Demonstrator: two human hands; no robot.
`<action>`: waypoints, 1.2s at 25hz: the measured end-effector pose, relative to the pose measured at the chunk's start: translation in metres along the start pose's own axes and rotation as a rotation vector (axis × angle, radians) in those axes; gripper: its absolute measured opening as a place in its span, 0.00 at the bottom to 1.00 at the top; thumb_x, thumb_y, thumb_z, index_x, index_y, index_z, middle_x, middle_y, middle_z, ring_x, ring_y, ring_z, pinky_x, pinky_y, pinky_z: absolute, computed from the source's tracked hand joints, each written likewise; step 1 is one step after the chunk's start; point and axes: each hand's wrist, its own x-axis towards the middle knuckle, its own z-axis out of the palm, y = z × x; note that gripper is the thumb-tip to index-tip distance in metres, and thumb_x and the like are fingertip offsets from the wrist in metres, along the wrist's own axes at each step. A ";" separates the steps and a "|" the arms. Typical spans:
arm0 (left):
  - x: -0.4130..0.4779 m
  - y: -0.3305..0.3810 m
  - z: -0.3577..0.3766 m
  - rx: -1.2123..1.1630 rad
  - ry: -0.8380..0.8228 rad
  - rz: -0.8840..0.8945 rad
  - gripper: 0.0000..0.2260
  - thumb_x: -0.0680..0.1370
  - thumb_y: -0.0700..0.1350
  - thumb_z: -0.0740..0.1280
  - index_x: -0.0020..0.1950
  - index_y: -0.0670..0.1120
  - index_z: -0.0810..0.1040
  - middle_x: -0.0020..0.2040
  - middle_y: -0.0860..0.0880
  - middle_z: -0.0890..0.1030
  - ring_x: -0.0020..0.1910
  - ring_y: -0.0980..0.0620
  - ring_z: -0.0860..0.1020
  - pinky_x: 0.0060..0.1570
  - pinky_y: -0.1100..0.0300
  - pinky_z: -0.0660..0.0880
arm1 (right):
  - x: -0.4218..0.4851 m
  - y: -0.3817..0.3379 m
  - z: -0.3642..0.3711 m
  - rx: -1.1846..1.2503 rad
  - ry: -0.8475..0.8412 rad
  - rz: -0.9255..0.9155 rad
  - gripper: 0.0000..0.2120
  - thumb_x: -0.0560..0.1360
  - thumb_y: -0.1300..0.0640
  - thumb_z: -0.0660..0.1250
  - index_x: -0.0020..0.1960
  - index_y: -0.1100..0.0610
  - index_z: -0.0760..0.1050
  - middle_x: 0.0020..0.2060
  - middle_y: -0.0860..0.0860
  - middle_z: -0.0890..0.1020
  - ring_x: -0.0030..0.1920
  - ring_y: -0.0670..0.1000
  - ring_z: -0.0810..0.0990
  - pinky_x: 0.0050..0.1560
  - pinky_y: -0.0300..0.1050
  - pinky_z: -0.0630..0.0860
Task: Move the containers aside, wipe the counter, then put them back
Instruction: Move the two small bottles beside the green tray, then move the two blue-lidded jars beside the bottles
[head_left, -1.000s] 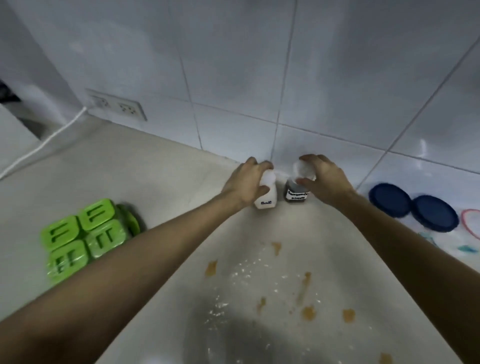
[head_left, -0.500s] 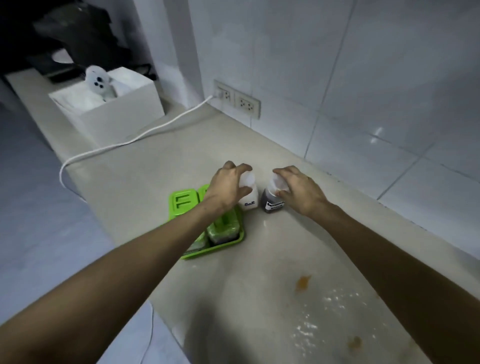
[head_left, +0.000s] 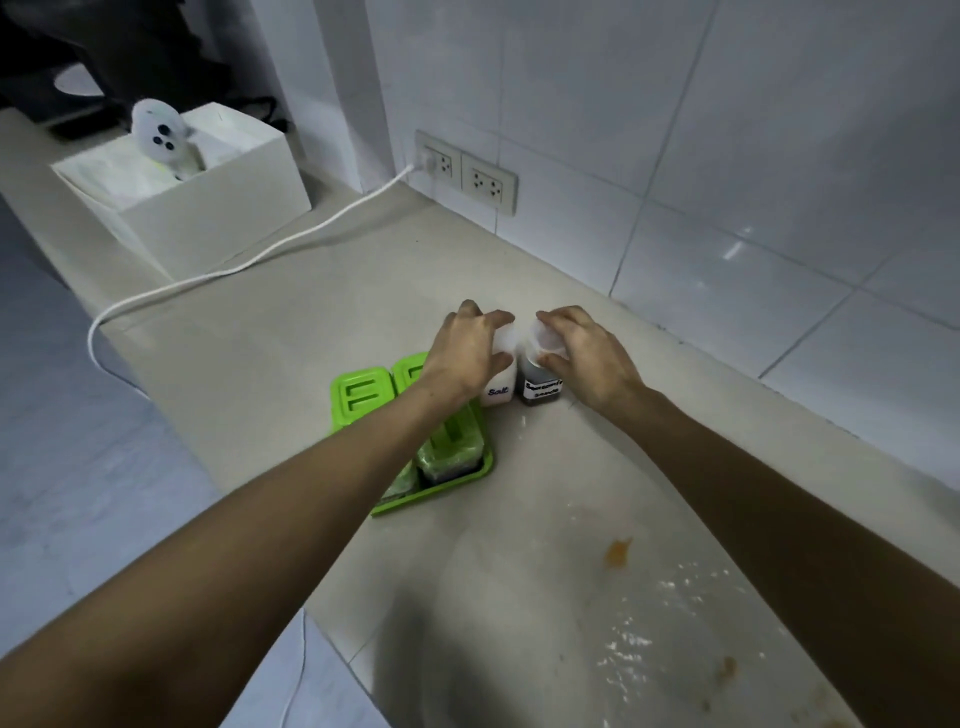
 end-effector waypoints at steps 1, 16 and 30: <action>0.001 0.001 -0.001 0.016 -0.034 -0.007 0.25 0.74 0.46 0.69 0.71 0.51 0.69 0.63 0.39 0.71 0.62 0.38 0.72 0.63 0.49 0.71 | -0.002 0.001 -0.002 0.006 -0.016 -0.005 0.27 0.75 0.55 0.66 0.72 0.53 0.63 0.70 0.50 0.68 0.66 0.55 0.71 0.66 0.50 0.69; -0.022 0.264 0.105 0.064 -0.156 0.517 0.21 0.77 0.48 0.62 0.68 0.45 0.67 0.65 0.43 0.70 0.65 0.43 0.68 0.61 0.48 0.71 | -0.293 0.218 -0.142 -0.290 0.214 0.560 0.33 0.72 0.48 0.71 0.71 0.61 0.65 0.70 0.60 0.68 0.67 0.62 0.69 0.65 0.58 0.69; -0.056 0.511 0.253 0.053 -0.383 0.632 0.28 0.70 0.50 0.72 0.68 0.51 0.68 0.65 0.41 0.63 0.61 0.36 0.67 0.61 0.47 0.72 | -0.389 0.370 -0.196 -0.432 0.153 0.723 0.29 0.74 0.40 0.63 0.67 0.58 0.66 0.61 0.60 0.75 0.59 0.61 0.74 0.60 0.53 0.70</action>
